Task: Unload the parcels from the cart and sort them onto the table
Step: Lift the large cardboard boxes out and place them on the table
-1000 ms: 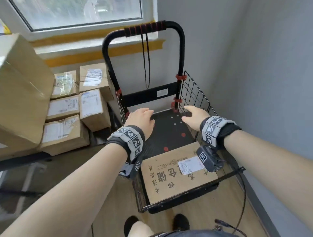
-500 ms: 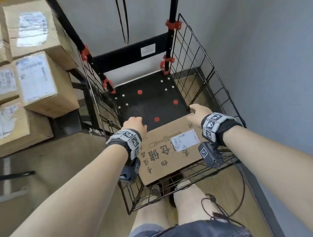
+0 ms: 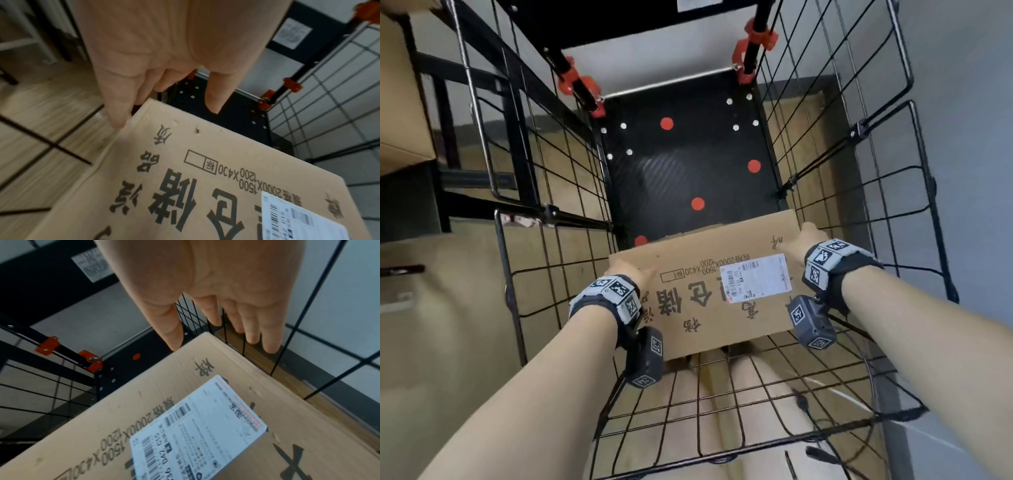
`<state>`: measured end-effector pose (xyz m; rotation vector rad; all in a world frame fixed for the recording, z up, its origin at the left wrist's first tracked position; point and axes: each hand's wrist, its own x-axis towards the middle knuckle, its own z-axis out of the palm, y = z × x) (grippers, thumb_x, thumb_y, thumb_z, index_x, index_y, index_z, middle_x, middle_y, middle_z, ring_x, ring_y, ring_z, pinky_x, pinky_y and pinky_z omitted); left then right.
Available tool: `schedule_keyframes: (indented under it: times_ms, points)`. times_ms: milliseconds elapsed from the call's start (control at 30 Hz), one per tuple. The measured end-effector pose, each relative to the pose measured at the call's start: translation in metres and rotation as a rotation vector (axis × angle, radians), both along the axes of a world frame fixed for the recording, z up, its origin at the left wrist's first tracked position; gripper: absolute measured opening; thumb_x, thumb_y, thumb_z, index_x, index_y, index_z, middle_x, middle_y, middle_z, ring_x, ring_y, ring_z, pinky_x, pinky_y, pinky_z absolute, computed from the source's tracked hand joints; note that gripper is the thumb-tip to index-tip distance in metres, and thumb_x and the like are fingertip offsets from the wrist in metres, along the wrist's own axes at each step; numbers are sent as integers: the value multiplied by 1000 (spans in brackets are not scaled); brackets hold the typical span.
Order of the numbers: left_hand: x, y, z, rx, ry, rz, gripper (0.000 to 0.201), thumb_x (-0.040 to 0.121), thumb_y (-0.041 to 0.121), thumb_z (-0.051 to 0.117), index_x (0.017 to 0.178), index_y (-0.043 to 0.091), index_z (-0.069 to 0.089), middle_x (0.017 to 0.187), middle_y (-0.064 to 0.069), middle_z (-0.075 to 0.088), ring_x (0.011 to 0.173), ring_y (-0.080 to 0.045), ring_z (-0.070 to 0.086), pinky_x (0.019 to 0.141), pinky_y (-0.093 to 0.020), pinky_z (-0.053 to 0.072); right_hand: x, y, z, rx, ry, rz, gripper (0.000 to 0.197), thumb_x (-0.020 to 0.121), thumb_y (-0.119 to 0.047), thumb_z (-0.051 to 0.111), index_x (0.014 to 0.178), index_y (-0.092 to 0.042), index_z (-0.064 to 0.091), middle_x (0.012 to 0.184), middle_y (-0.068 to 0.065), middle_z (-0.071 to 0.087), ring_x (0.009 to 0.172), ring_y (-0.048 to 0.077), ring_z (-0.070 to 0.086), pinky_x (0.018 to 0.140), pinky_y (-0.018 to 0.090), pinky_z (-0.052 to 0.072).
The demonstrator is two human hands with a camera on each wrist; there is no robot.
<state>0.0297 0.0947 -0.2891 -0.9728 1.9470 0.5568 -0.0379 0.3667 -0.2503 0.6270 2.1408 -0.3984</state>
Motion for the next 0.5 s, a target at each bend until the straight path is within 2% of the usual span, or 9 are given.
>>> schedule_keyframes:
  times_ms: [33,100,167,233,300,367,433,500]
  points:
    - [0,-1,-9,-5,-5,46,57,85,42,61,128,7,47,112,-14,60,90,-29,56,80,-33,46,-2,1,-7,-3,-12,-25,50,85,-28,64,125,-2,46,122,19,59,108,36,58,84,36,45]
    - [3,-1,-25,-24,-16,99,58,88,41,58,131,5,45,117,-17,57,101,-33,57,86,-36,45,-3,5,-23,-20,-49,-81,65,83,-32,66,133,-2,37,126,20,56,111,37,56,93,41,46]
    - [8,-1,-38,-40,-23,165,56,89,38,59,131,3,47,125,-18,56,112,-34,56,93,-37,43,-3,7,-36,-51,-60,-91,64,84,-32,65,133,-1,39,127,19,56,112,37,56,97,43,45]
    - [13,-3,-50,-58,-23,245,61,83,40,65,129,2,49,125,-18,58,111,-35,58,95,-39,46,-2,11,-46,-72,-47,-81,50,86,-26,63,126,-1,49,121,15,60,107,35,59,94,39,48]
    - [16,-6,-59,-72,-16,327,75,75,43,71,132,3,45,126,-19,58,110,-36,58,97,-45,47,-1,13,-52,-82,-35,-119,49,84,-24,66,123,0,50,116,12,63,102,31,61,87,34,47]
    - [16,-8,-66,-68,5,376,75,73,44,73,131,4,46,124,-19,59,109,-36,59,97,-47,47,-2,13,-52,-97,-25,-148,50,82,-24,68,119,2,48,110,9,63,98,28,60,82,32,45]
    - [14,-9,-66,-68,43,391,80,66,46,75,129,5,48,121,-19,61,107,-37,60,96,-49,48,-4,13,-49,-89,-21,-166,62,80,-28,69,127,2,42,115,13,62,102,30,59,83,33,44]
    - [10,-10,-60,-56,91,417,96,50,51,73,131,7,46,121,-19,61,107,-38,60,95,-50,48,-6,12,-37,-72,-7,-177,72,79,-30,70,134,0,34,121,16,57,110,32,56,84,35,42]
